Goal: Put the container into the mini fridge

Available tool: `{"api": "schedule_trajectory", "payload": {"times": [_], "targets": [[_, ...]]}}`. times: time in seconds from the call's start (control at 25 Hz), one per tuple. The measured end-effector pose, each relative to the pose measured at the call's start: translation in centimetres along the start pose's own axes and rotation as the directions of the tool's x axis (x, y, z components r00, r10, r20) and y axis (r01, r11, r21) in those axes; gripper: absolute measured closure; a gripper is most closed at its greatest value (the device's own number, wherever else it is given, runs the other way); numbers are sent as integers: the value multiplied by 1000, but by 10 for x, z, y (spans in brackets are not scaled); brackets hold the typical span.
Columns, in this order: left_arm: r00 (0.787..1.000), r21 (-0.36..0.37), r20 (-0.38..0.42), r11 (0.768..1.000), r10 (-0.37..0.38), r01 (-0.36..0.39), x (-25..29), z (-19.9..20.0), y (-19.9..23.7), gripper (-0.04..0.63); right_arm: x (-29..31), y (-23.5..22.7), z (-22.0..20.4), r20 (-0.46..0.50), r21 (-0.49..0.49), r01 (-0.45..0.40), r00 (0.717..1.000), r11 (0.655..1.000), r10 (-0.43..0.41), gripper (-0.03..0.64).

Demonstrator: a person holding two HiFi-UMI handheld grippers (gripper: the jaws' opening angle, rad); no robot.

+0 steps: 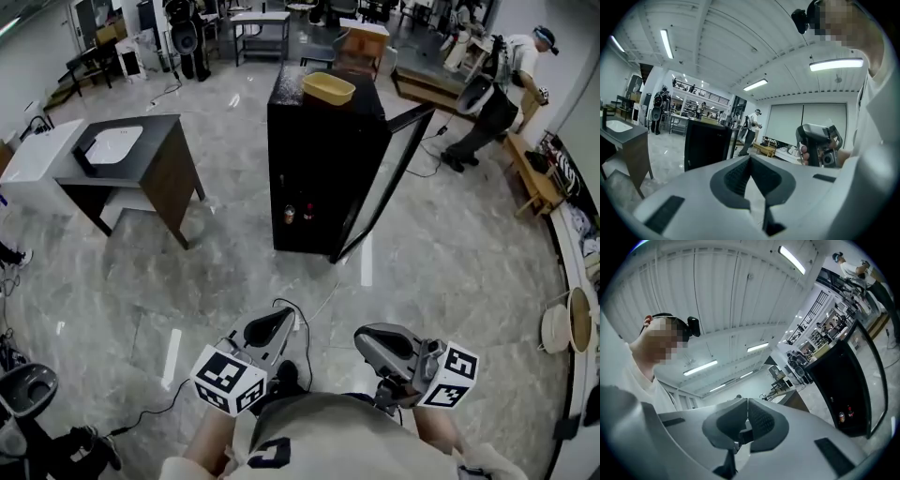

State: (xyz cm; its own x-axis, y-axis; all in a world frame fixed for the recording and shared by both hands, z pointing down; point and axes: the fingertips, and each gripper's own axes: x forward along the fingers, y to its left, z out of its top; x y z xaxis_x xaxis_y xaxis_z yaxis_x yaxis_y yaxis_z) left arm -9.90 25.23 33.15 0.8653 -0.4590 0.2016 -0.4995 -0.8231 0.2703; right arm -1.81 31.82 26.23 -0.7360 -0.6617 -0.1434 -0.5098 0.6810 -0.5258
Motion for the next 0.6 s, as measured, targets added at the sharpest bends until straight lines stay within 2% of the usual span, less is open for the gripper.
{"api": "schedule_trajectory", "payload": {"times": [0.12,0.2,0.4,0.6], "targets": [[1000,-26,-2,1000,-10,10,8,7,33,540,34,-21,4,-50,-65,35,998,997,-38,591],[1000,-18,-5,1000,-15,15,15,10,50,540,52,-39,4,-101,-143,68,991,987,-83,591],[1000,1,0,1000,-12,12,34,21,78,540,84,-98,27,-203,-396,118,956,911,-212,591],[1000,16,-3,1000,6,-6,63,37,95,540,110,-157,88,-203,-513,101,950,852,-235,591]]}}
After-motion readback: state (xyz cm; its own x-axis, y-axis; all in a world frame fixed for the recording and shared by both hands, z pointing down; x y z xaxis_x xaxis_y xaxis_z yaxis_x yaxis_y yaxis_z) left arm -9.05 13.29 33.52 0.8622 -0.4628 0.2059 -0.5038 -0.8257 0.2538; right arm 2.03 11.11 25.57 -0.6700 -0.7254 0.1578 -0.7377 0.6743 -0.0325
